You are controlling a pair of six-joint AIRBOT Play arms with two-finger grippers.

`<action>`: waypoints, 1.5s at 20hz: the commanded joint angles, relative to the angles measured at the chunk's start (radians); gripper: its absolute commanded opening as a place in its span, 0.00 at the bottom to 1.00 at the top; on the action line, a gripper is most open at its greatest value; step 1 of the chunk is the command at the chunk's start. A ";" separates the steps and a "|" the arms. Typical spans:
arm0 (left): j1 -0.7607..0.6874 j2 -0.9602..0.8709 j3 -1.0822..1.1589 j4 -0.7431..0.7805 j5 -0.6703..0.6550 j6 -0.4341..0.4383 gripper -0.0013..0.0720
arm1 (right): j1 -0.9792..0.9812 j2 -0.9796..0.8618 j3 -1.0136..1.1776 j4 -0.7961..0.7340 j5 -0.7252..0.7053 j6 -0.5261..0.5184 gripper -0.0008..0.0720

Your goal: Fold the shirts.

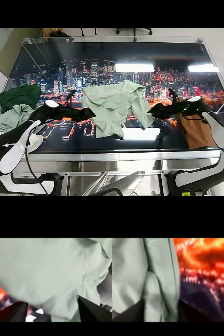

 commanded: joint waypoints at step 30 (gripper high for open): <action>0.159 0.245 0.909 0.103 -0.231 -0.167 0.04 | 0.000 0.211 0.670 0.226 0.021 -0.044 0.03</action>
